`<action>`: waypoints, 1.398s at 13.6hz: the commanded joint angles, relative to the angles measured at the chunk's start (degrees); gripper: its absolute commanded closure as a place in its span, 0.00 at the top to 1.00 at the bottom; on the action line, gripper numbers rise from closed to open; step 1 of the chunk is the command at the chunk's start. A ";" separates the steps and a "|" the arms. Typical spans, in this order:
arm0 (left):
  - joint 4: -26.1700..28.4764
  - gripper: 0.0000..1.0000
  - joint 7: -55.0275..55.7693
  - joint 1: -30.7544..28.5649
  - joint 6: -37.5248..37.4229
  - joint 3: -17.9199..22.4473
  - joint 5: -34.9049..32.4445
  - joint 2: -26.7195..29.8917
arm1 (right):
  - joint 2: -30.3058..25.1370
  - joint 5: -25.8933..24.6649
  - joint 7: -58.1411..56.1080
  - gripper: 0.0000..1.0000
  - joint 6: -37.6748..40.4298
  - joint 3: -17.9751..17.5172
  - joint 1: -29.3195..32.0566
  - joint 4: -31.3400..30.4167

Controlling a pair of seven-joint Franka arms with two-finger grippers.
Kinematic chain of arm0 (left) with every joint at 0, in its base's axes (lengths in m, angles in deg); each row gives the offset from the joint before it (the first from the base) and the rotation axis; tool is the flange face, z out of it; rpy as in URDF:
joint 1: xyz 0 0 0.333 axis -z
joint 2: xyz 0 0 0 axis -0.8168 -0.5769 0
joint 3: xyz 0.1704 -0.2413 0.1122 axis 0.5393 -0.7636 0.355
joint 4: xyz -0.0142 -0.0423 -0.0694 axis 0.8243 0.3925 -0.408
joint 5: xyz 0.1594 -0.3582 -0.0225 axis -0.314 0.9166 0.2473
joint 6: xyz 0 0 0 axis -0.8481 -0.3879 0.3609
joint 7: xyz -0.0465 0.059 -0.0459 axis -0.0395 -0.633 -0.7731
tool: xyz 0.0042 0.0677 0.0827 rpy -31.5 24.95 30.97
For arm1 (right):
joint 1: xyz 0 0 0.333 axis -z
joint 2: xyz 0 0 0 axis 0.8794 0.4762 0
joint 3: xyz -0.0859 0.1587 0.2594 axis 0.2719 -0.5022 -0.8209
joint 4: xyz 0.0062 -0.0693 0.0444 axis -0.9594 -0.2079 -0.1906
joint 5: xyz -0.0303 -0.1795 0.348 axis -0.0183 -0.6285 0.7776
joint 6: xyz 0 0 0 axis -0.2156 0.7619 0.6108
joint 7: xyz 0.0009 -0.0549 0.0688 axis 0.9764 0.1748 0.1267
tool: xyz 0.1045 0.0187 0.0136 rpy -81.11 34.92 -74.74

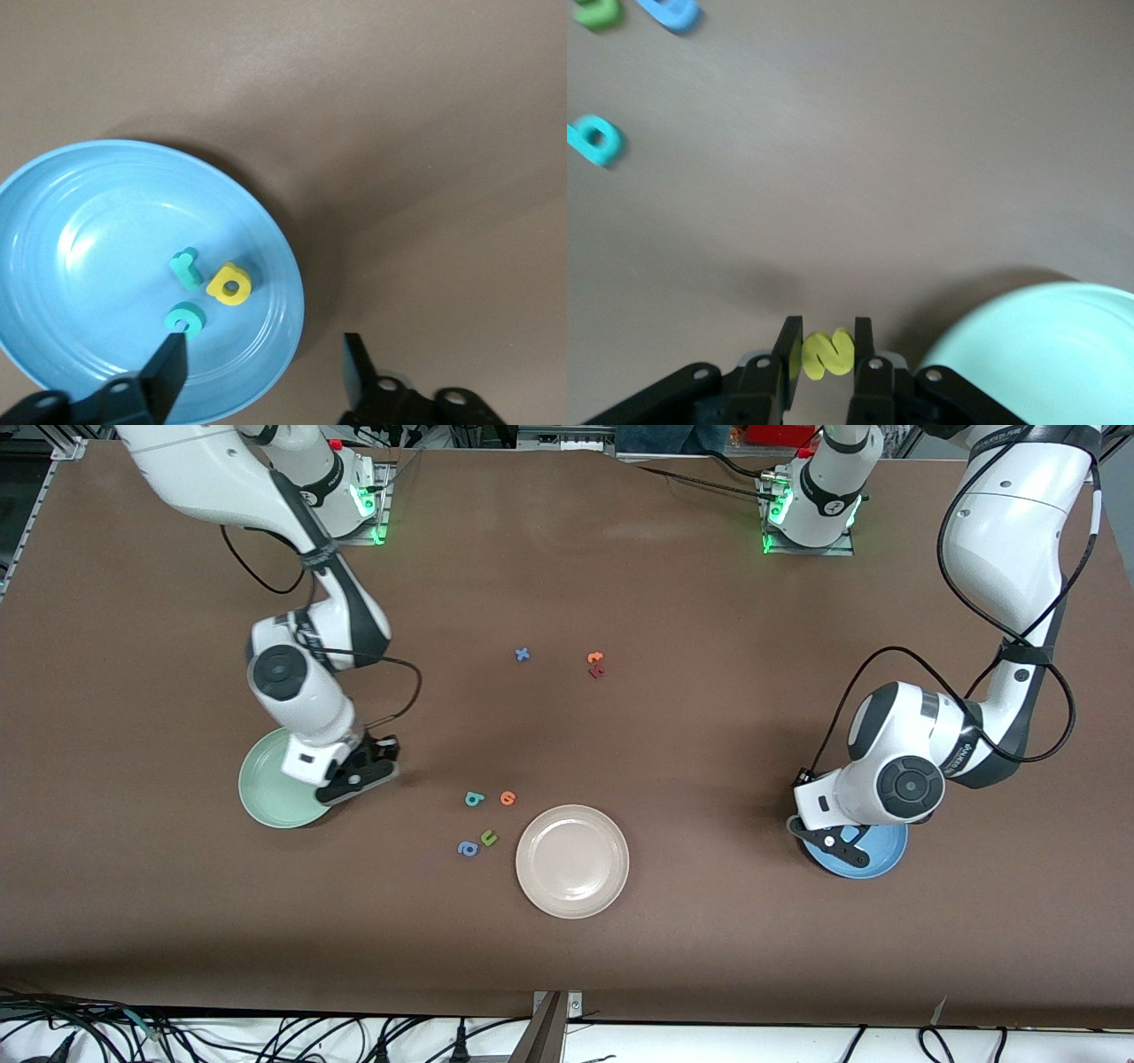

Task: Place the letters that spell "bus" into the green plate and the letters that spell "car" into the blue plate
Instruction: 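Release the o and raise the left gripper while the right gripper drops 2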

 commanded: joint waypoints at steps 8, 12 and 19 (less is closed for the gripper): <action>-1.26 1.00 4.86 1.62 -17.98 0.84 13.26 23.32 | -2.46 0.88 -22.66 0.11 -5.47 5.40 10.21 -7.96; 2.59 1.00 6.09 10.66 -17.90 11.99 13.79 35.10 | -0.96 0.88 -22.58 0.54 -7.78 5.48 10.83 -8.22; 7.00 1.00 11.99 7.18 -28.01 12.20 20.39 44.02 | -3.59 1.32 -16.37 0.99 -7.16 4.00 10.83 -8.92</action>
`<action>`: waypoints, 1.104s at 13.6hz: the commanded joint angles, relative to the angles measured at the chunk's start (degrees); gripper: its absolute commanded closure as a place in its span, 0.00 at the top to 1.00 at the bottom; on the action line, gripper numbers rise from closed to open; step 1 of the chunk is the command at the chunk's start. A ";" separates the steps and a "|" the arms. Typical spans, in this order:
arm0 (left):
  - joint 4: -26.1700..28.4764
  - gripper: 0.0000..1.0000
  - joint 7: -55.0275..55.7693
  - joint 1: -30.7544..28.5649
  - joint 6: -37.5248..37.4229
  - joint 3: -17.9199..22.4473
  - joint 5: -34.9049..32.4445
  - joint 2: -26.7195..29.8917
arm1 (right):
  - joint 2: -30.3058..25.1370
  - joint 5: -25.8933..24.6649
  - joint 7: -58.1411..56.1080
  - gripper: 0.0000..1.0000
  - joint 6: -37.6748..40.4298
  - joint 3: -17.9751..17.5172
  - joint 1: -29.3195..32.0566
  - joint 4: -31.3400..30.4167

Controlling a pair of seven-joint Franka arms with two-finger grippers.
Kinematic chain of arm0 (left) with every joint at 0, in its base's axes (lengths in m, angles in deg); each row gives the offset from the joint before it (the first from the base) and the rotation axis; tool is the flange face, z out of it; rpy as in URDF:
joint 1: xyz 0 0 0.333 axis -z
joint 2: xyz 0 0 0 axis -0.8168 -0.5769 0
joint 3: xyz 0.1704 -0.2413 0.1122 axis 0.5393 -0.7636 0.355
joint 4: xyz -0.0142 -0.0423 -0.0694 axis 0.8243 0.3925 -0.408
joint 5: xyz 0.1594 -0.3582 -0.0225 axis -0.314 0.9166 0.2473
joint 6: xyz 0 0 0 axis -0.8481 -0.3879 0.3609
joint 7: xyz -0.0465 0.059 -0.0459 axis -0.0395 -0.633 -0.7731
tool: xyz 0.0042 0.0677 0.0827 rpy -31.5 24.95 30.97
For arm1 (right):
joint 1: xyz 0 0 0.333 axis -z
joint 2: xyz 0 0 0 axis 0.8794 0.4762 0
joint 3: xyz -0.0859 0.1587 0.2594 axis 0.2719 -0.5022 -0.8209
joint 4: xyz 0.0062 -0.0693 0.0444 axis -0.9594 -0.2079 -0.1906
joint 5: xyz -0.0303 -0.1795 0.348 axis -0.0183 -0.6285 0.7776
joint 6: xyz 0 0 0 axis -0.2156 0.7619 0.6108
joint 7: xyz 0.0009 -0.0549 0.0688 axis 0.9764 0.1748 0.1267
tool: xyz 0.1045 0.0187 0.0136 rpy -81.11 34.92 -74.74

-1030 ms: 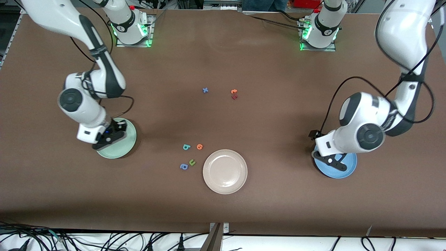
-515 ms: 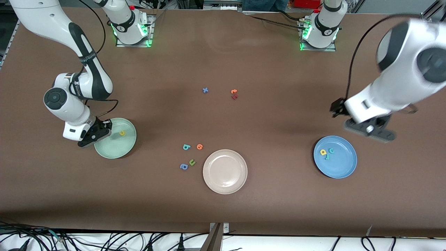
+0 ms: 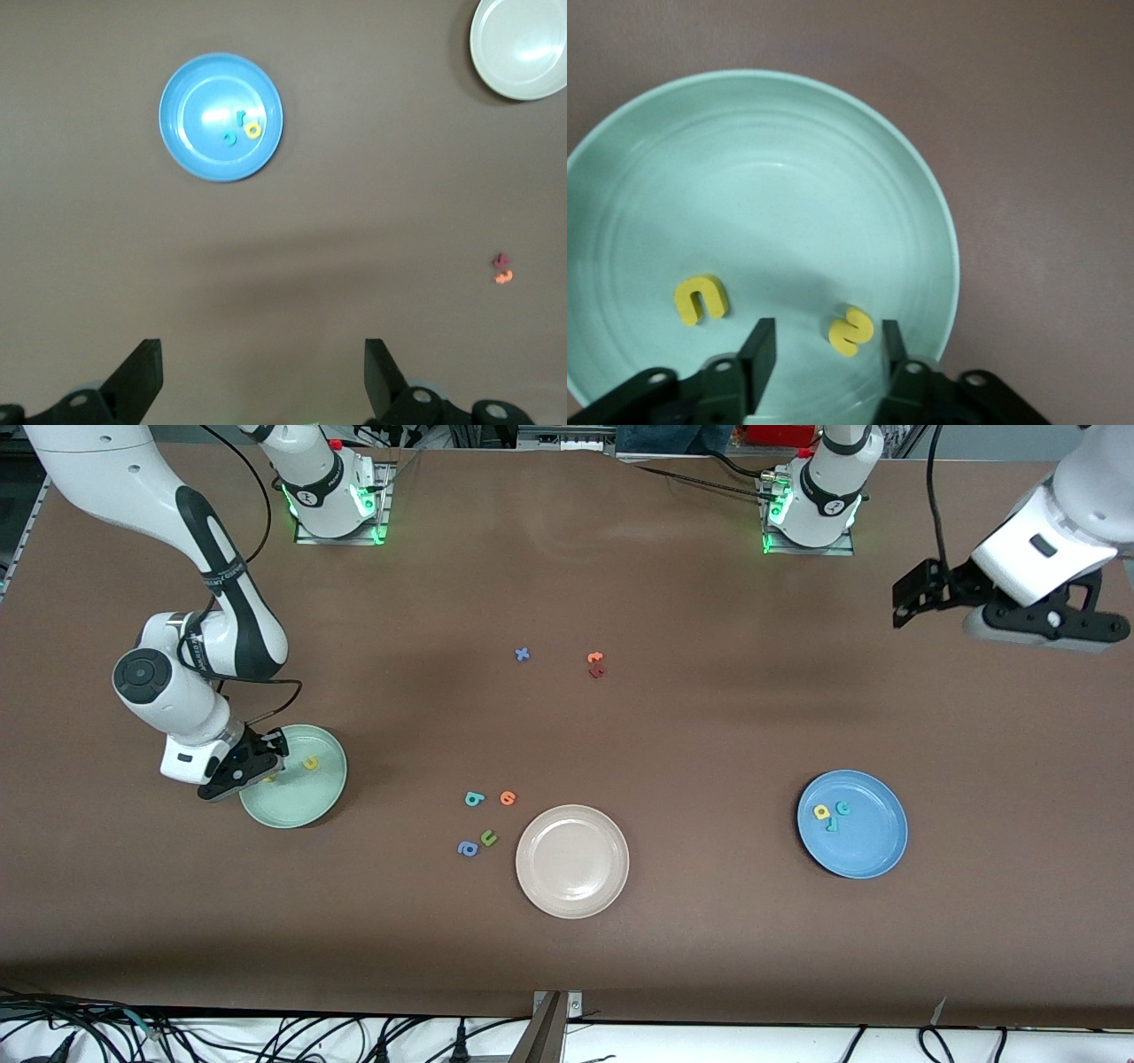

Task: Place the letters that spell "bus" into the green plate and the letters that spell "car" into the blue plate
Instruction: 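Release the o and raise the left gripper while the right gripper drops 2, then move the right gripper over to the teal b letter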

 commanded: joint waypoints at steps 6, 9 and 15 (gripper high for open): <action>2.00 1.00 0.36 -2.81 5.61 -3.12 -1.36 -2.44 | -2.21 0.12 44.67 0.98 -0.57 -14.39 -6.13 -0.53; 2.35 1.00 1.93 -2.64 6.24 -1.72 -1.71 -2.09 | 0.42 -0.23 59.37 0.98 -2.23 -13.96 -13.43 2.98; 1.83 1.00 3.96 -2.72 6.59 -1.45 -1.89 -2.52 | 8.59 -5.25 50.98 0.98 -3.46 -11.67 -17.06 13.87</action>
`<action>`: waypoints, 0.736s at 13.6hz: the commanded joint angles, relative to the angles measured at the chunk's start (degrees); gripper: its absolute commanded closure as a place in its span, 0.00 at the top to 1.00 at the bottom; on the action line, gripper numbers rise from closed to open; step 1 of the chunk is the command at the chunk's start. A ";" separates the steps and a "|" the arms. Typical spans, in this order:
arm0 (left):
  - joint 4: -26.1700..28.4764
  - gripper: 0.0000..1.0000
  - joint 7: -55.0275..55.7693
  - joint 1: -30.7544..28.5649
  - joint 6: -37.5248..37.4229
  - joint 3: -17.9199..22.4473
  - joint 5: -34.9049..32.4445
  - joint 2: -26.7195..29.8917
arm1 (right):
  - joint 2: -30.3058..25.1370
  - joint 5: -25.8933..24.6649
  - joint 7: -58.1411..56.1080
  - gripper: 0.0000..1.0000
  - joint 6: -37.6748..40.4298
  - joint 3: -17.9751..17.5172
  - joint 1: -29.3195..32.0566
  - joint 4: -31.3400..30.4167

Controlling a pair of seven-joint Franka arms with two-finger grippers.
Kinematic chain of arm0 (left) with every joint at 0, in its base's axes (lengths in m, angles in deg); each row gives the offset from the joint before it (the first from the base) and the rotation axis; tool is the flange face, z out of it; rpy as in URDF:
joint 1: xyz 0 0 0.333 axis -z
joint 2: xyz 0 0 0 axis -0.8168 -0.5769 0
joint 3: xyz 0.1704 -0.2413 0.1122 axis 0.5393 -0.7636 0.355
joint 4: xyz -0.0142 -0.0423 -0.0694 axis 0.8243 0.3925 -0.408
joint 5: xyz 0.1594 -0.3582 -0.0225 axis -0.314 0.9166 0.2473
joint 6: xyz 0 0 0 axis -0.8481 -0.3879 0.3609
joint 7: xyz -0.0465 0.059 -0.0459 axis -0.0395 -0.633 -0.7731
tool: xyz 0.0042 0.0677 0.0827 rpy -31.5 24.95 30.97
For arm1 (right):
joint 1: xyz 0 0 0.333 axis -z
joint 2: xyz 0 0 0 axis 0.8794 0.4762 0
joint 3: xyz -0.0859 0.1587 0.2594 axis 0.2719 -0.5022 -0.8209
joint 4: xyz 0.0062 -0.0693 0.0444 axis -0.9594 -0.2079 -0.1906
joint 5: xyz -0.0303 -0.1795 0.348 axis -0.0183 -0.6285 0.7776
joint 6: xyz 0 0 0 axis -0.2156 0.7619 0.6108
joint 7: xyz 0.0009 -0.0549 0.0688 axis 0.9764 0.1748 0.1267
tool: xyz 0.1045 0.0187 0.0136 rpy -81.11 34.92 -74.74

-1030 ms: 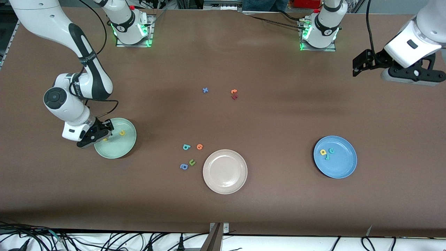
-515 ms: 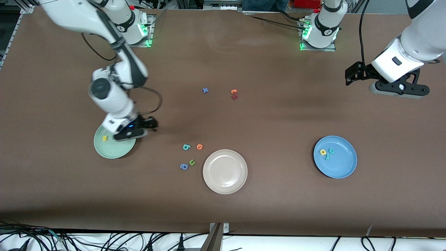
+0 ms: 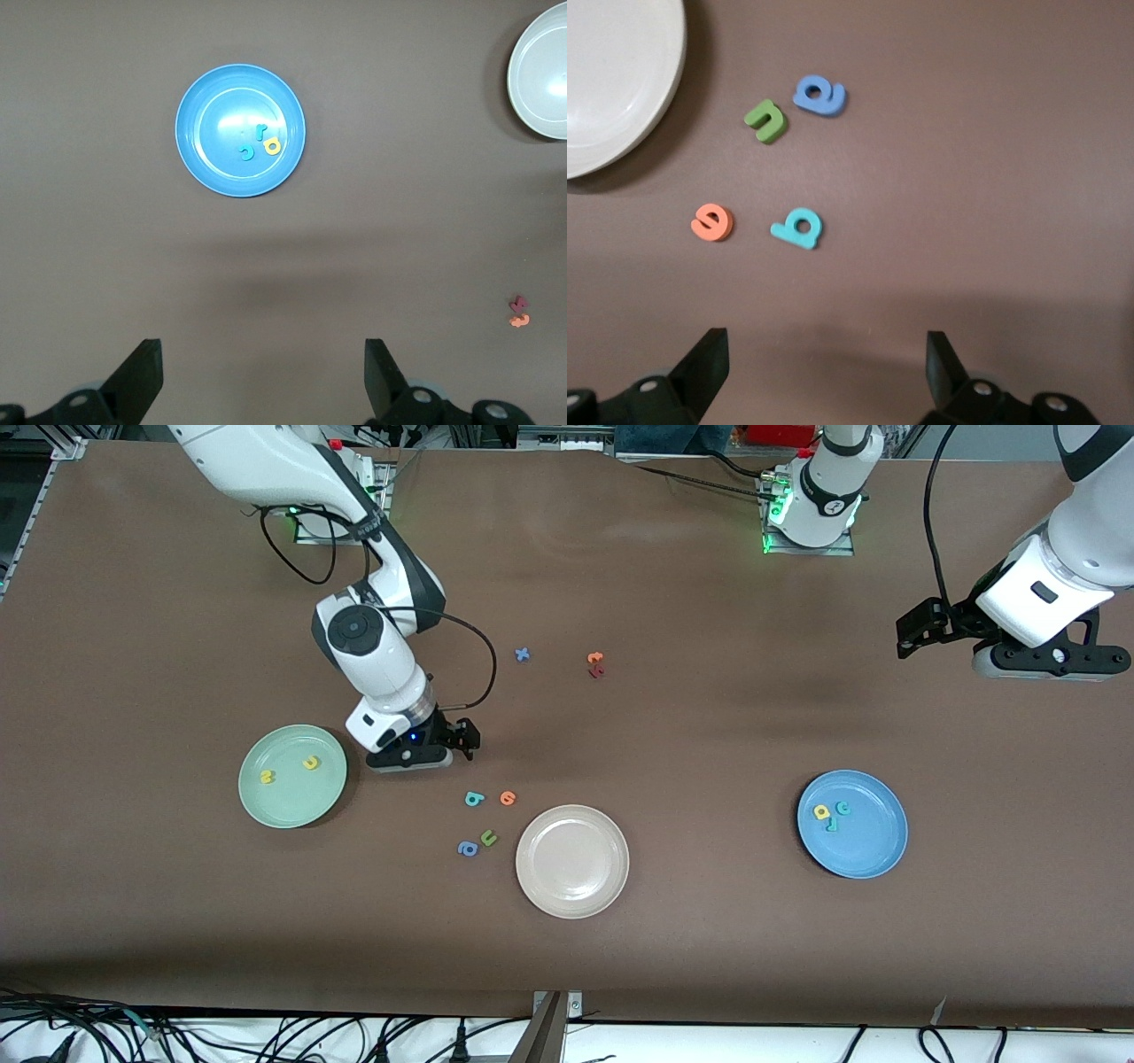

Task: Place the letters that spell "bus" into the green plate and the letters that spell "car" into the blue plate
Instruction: 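Move the right gripper over to the teal b letter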

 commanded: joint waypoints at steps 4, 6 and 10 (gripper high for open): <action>-1.12 1.00 0.46 0.27 -0.01 -0.48 -1.30 0.46 | 7.59 1.53 -1.29 0.97 -5.39 1.81 -1.67 9.77; -1.12 1.00 0.02 0.27 -1.50 -0.48 -1.21 0.90 | 8.55 0.74 -10.36 0.98 -5.39 2.61 -1.42 9.86; -1.47 1.00 -0.07 0.27 -1.51 -0.48 -0.86 0.90 | 8.65 0.39 -38.05 0.99 -5.31 2.69 -1.24 9.42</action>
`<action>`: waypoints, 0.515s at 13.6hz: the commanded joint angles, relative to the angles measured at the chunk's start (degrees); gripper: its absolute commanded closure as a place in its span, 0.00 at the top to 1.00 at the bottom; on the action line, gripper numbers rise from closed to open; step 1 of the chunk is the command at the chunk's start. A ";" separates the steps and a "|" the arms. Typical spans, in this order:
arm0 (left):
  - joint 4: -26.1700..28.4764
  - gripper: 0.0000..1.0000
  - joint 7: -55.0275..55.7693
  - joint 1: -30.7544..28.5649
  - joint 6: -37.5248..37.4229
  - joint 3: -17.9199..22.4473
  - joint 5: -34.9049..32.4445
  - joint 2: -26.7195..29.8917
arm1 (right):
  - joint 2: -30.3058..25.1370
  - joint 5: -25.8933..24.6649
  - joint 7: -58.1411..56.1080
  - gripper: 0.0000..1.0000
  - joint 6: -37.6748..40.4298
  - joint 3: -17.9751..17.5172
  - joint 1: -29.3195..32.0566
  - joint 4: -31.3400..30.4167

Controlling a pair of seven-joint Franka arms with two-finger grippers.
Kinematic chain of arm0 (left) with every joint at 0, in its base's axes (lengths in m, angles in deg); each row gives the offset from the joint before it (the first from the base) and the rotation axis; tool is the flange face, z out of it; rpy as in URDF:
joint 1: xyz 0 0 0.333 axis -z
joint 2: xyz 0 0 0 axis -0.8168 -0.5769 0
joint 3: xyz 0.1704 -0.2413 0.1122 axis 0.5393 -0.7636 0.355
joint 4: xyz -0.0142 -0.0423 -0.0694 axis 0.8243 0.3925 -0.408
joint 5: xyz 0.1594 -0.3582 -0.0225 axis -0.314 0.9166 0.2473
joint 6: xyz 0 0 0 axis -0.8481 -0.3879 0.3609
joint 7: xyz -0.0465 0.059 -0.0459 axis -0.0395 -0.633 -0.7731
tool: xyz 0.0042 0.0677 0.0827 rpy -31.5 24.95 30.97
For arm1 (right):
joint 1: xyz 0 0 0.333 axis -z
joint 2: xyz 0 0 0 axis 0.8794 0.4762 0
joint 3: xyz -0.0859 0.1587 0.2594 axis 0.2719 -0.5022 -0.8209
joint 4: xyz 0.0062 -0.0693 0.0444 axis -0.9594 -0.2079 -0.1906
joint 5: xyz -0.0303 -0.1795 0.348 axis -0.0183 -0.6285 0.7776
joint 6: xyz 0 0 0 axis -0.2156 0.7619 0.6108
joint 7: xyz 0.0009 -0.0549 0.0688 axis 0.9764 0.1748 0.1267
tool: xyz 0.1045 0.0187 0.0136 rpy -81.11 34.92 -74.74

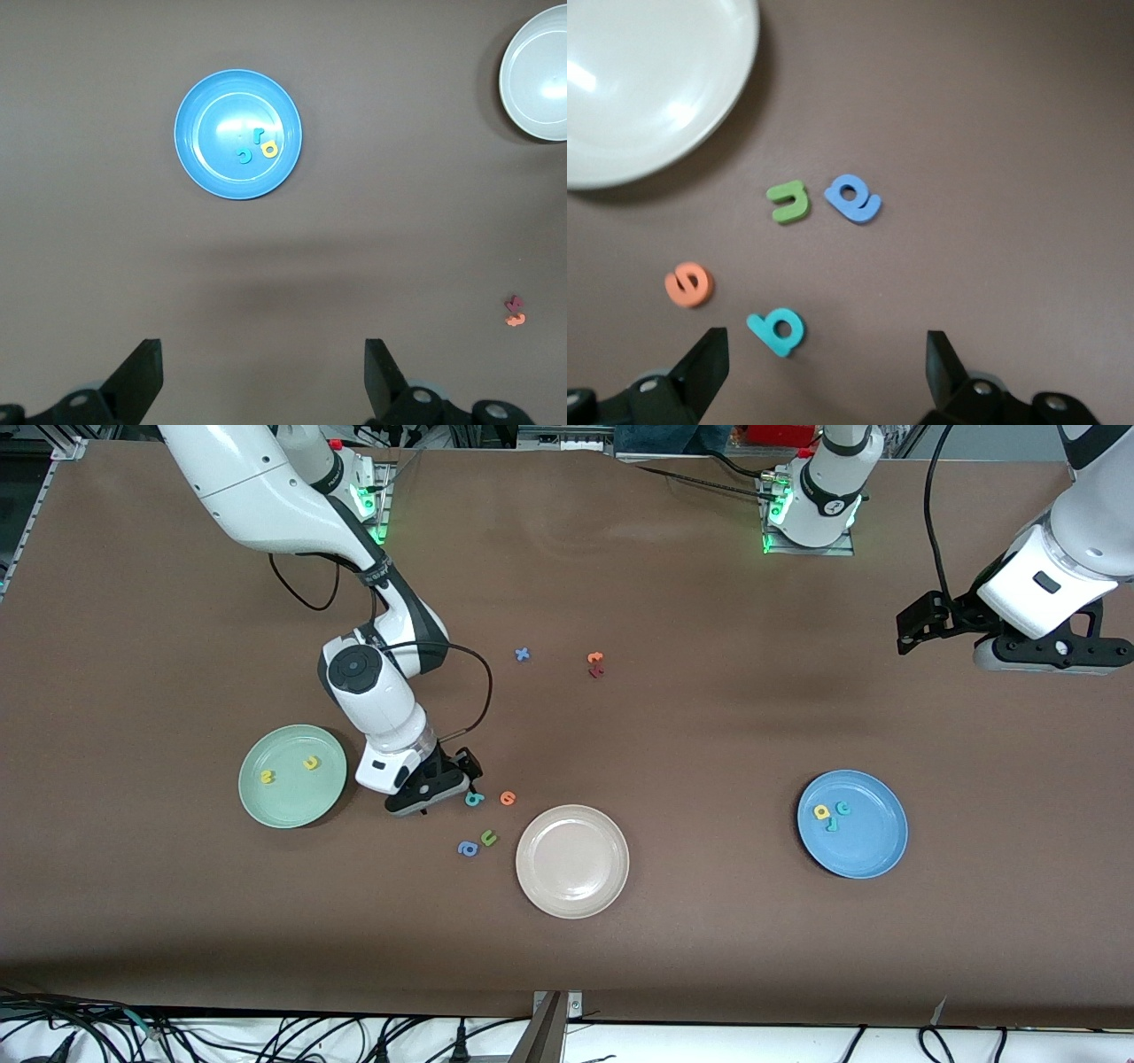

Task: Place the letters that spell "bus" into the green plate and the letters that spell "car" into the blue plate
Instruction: 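Move the right gripper over to the teal b letter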

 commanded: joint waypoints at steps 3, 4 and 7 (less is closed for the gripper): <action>-0.97 1.00 -0.07 0.02 -1.15 -0.21 -0.60 0.41 | 1.02 -0.16 -23.71 0.98 -0.33 0.29 -1.07 1.29; -0.97 1.00 -0.07 0.01 -1.15 -0.21 -0.68 0.41 | 1.71 -1.64 -24.42 0.98 -0.33 0.29 -1.16 1.56; -0.97 1.00 -0.07 0.01 -1.15 -0.12 -0.77 0.41 | 3.65 -6.30 -26.45 0.99 -0.42 0.29 -1.69 2.70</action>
